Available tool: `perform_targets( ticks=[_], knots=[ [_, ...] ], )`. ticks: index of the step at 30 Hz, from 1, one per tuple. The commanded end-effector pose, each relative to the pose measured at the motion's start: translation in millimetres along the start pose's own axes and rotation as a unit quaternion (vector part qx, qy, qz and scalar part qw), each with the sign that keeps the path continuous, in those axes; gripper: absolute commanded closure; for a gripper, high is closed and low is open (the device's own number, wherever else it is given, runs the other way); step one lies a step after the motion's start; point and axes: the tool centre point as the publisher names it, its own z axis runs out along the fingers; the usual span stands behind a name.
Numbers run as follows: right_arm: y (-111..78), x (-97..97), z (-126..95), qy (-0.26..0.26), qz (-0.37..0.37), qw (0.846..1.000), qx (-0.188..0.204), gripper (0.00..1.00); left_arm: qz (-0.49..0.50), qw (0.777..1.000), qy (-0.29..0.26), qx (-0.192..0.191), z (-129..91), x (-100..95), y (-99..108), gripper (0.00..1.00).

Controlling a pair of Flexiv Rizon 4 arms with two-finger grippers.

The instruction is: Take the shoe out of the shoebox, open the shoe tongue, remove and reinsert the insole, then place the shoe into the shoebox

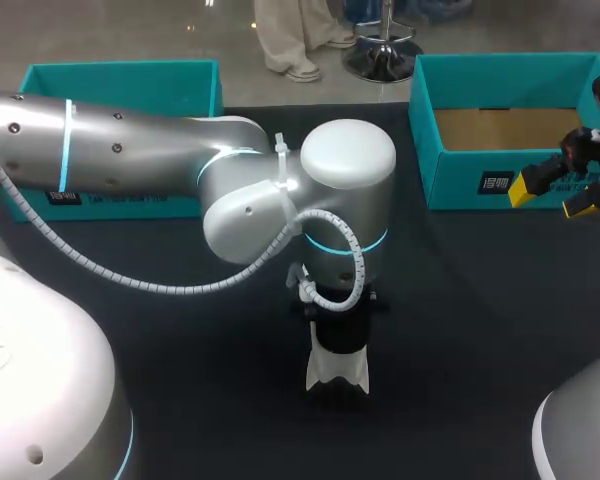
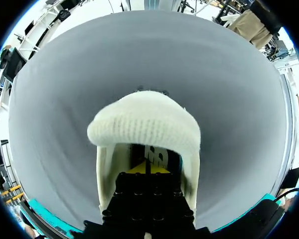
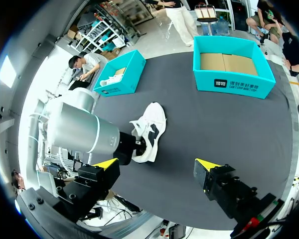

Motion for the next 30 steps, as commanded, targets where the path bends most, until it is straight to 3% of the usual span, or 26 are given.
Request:
perform_targets(
  ticks=[1,4,30],
  knots=[
    [3.9,0.4,1,-0.001,0.001,1.0,0.004,0.0,0.0,1.0,-0.006,-0.023,-15,8.6,2,1.0],
    [3.9,0.4,1,-0.001,0.001,1.0,0.004,0.0,-0.005,0.998,0.0,-0.069,-16,6.8,11,1.0],
    [3.9,0.4,1,-0.001,0.001,1.0,0.004,0.0,-0.035,0.991,-0.023,-0.127,-30,-7.3,45,1.0]
  ],
)
